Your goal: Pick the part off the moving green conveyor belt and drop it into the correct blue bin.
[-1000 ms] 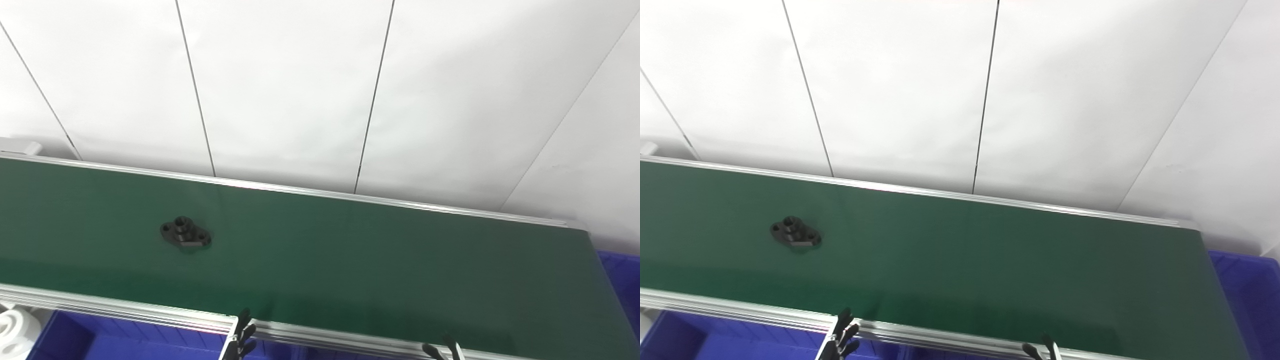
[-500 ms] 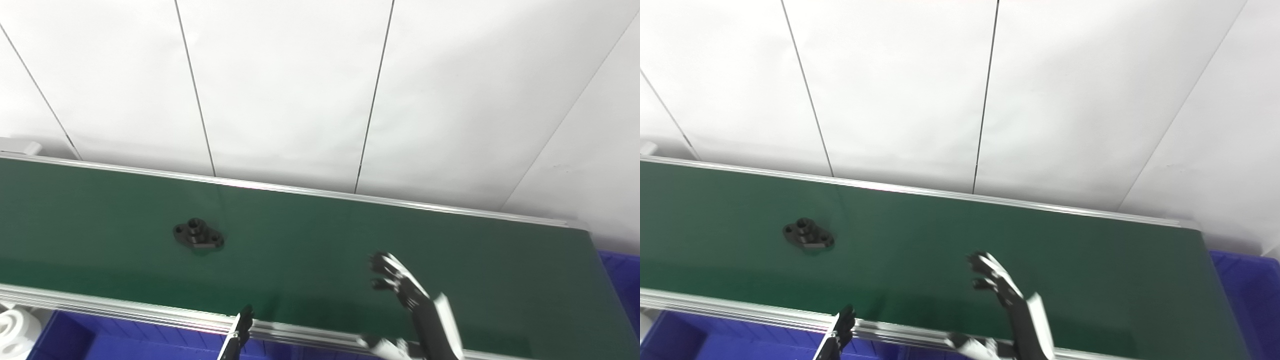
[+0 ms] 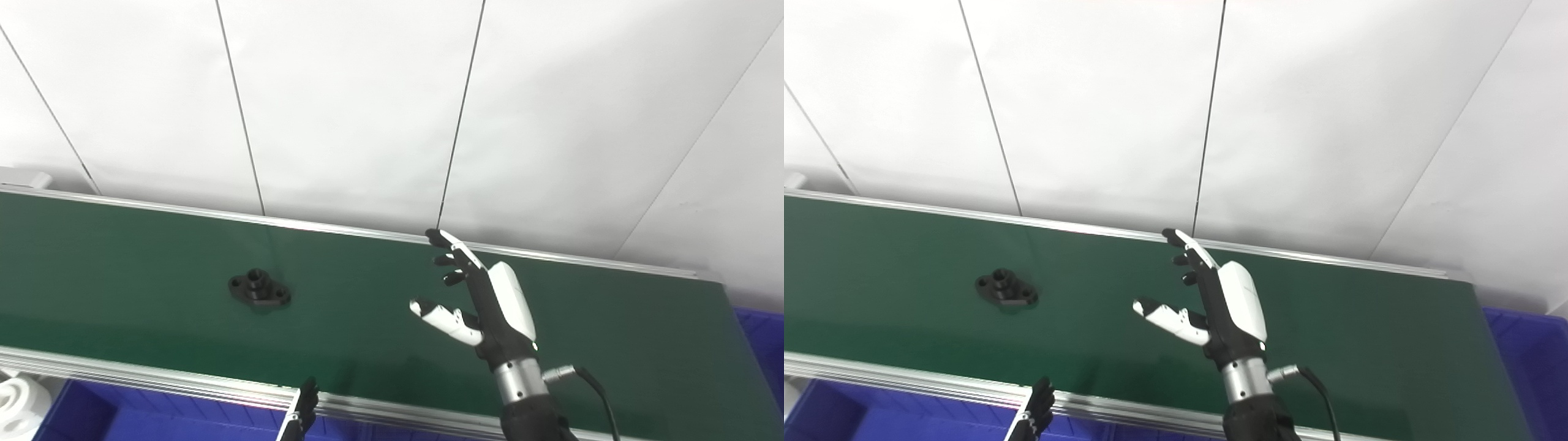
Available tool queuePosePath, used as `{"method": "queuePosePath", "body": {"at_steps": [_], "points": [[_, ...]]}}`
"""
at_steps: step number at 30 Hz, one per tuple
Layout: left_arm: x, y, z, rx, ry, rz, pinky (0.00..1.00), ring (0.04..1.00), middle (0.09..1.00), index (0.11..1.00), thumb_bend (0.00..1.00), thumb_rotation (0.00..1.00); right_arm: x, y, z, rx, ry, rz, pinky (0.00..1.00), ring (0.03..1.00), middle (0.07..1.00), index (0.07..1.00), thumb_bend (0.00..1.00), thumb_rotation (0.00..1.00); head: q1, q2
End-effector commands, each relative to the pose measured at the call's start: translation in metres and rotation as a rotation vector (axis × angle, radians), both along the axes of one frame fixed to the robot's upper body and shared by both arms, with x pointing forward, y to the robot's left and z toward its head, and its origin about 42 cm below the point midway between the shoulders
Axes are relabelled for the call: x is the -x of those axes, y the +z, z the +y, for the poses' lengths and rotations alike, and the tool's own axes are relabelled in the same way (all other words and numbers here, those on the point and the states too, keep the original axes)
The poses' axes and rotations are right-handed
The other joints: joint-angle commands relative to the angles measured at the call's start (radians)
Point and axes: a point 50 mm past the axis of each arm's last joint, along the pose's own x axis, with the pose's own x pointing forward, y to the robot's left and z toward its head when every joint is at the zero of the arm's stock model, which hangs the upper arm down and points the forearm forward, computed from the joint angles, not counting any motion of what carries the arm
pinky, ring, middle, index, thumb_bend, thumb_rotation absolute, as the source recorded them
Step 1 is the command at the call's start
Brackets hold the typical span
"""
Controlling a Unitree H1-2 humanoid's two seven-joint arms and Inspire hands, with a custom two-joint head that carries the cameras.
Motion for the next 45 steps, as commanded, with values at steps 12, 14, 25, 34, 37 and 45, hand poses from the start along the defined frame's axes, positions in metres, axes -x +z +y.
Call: {"method": "queuePosePath", "body": {"at_steps": [12, 14, 25, 34, 37, 45], "points": [[0.002, -0.004, -0.009, 0.001, -0.004, -0.009, 0.99, 1.0, 1.0, 1.0, 1.0, 1.0, -0.035, 0.022, 0.045, 0.446, 0.014, -0.121, 0.56, 0.717, 0.879, 0.98, 1.0, 0.54, -0.005, -0.025], [0.002, -0.003, -0.01, -0.001, -0.007, -0.014, 0.99, 0.997, 1.0, 1.0, 1.0, 1.0, -0.037, 0.023, 0.053, 0.515, 0.028, -0.127, 0.57, 0.722, 0.885, 0.985, 1.0, 0.51, -0.009, -0.021], [0.005, 0.005, -0.012, 0.008, -0.033, -0.038, 0.96, 0.989, 1.0, 1.0, 1.0, 1.0, -0.042, 0.015, 0.101, 0.592, 0.067, -0.114, 0.52, 0.686, 0.876, 0.956, 1.0, 0.44, 0.002, -0.002], [0.008, 0.008, -0.019, -0.035, -0.036, -0.058, 0.88, 0.949, 1.0, 1.0, 1.0, 1.0, -0.054, -0.014, 0.106, 0.607, 0.079, -0.051, 0.48, 0.635, 0.859, 0.947, 1.0, 0.44, 0.046, 0.002], [0.008, 0.008, -0.02, -0.056, -0.043, -0.062, 0.86, 0.944, 1.0, 1.0, 1.0, 1.0, -0.061, -0.019, 0.107, 0.577, 0.083, -0.011, 0.51, 0.669, 0.85, 0.911, 0.96, 0.49, 0.054, -0.001], [0.009, 0.01, -0.03, -0.074, -0.043, -0.07, 0.82, 0.932, 0.993, 1.0, 1.0, 1.0, -0.076, -0.026, 0.104, 0.482, 0.068, 0.033, 0.52, 0.677, 0.803, 0.793, 0.93, 0.49, 0.094, 0.006]]}}
